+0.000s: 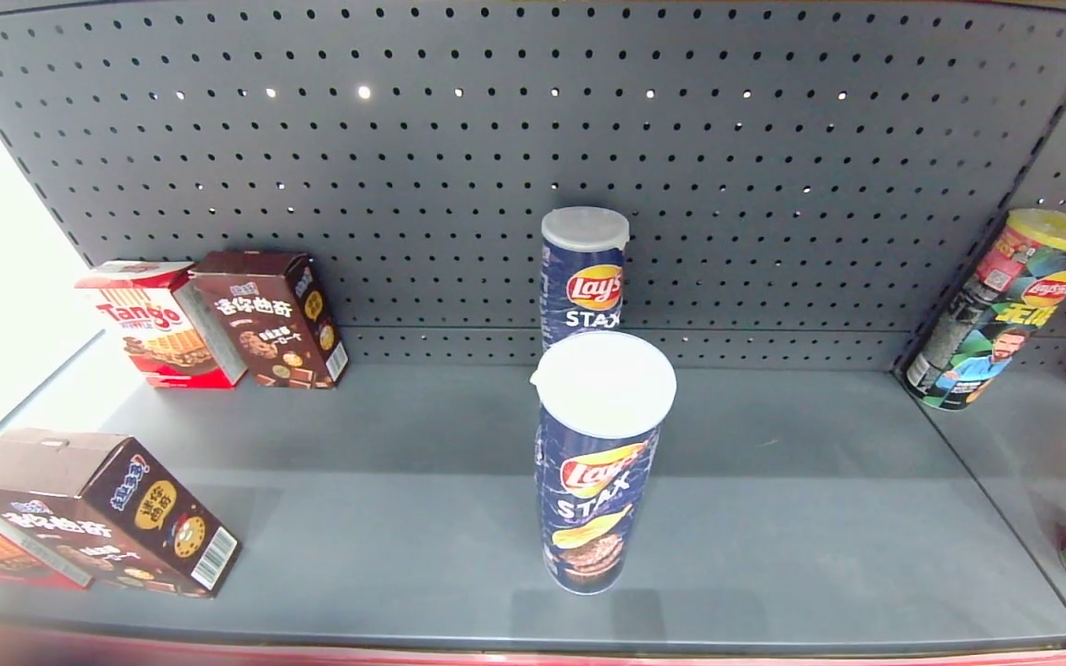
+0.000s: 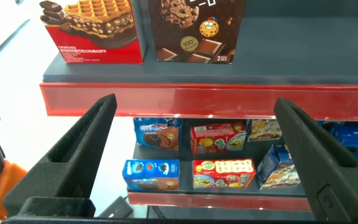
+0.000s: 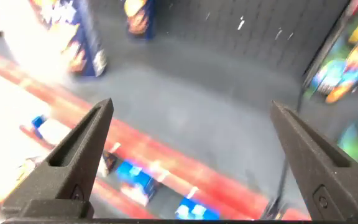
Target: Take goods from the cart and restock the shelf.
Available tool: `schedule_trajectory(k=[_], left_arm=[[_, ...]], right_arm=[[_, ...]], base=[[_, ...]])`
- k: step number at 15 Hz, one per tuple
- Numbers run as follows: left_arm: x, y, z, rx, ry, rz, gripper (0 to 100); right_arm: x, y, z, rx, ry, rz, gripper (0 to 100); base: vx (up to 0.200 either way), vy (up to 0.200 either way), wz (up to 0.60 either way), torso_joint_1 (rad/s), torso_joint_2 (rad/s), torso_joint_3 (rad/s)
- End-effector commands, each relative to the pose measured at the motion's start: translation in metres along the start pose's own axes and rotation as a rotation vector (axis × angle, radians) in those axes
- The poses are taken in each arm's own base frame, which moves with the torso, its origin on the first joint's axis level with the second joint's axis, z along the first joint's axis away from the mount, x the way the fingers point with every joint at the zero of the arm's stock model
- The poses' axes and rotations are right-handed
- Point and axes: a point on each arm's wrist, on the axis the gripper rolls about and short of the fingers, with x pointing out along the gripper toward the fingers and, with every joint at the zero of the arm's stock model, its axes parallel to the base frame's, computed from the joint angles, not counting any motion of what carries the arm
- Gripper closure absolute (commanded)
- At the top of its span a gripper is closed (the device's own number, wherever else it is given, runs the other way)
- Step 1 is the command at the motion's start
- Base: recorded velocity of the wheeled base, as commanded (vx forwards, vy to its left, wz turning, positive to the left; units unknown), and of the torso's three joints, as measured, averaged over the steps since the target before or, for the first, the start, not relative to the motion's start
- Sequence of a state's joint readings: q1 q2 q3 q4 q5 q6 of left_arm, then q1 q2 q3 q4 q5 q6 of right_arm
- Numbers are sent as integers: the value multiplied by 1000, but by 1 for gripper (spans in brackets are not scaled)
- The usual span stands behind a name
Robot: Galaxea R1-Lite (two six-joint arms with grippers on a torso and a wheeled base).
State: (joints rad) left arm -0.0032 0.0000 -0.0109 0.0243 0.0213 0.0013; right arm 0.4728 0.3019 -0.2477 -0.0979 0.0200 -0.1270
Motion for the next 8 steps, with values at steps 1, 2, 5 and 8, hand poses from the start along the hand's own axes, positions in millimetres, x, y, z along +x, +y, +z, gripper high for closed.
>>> schedule_trajectory(k=[1,2,5,8], left_arm=[[0,0,0,0,-1,0,0],[0,0,0,0,0,2,0],[0,0,0,2,0,0,0],[0,0,0,-1,-1,3,0]], right_arm=[[-27,7,-42,29,-88,22,0],[-28,8,-56,35,-57,21,0],[-24,10,-69,41,-15,30,0],[-22,11,-75,63,5,22,0]], base=[[0,0,0,0,0,0],[0,0,0,0,0,0],[0,0,0,0,0,0],[0,0,0,0,0,0]])
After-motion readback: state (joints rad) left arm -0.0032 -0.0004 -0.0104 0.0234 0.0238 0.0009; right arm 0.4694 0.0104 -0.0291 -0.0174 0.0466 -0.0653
